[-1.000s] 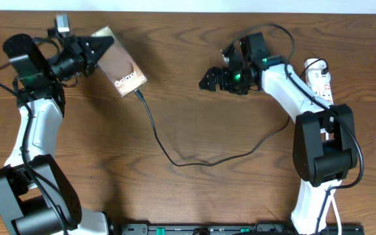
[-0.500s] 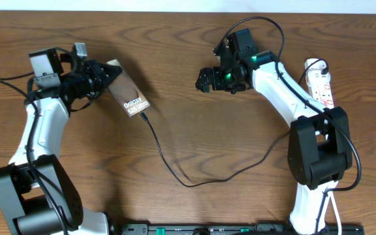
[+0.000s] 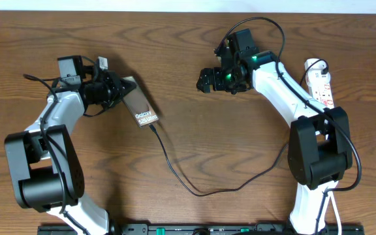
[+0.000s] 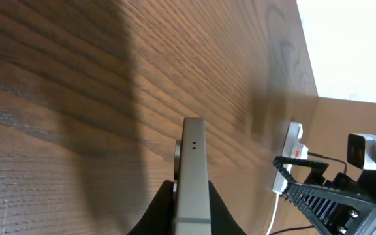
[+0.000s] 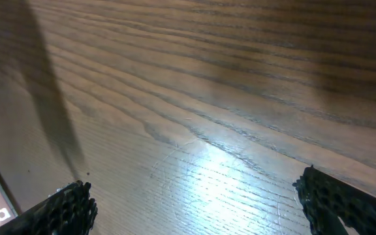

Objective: Plug charger to phone and switch on socket
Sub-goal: 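Lower the phone with the left gripper toward the table surface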

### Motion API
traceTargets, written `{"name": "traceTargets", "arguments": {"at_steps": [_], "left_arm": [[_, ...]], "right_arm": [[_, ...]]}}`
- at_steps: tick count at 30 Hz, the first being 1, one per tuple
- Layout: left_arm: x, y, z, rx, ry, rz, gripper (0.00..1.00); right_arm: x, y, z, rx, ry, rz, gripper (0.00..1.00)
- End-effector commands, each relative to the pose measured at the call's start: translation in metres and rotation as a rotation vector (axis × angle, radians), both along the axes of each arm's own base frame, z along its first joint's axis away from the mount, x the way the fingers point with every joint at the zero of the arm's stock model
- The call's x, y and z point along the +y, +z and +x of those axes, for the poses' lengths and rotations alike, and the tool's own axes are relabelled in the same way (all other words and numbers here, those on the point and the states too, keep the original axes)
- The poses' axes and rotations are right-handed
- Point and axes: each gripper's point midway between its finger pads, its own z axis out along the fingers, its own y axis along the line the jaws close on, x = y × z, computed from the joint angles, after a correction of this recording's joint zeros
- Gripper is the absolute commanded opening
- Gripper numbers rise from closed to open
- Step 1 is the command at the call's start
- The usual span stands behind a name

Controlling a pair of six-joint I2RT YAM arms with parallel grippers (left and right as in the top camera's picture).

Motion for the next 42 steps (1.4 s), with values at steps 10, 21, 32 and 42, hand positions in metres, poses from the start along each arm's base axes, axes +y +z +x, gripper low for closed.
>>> {"name": "traceTargets", "arguments": {"at_steps": [10,21,32,42], "left_arm": [[-0.004,-0.040,-0.005,0.092,-0.019,-0.024,0.07],[0.000,-0.065,-0.009,0.126,-0.023,0.014,0.07],[0.003,-0.071,-0.013,0.152,-0.019,0.046,0.07],[0.004,-0.079,-0.019,0.174,-0.012,0.062,0.07]], "right_arm": [[0.010,0.019,0.001,-0.039,0.013,0.014,0.99],[0.011,0.019,-0.001,-0.035,0.017,0.012,0.99],[0.011,0.019,-0.001,-0.035,0.017,0.012,0.99],[0.011,0.018,-0.002,-0.033,0.017,0.011,0.99]]}}
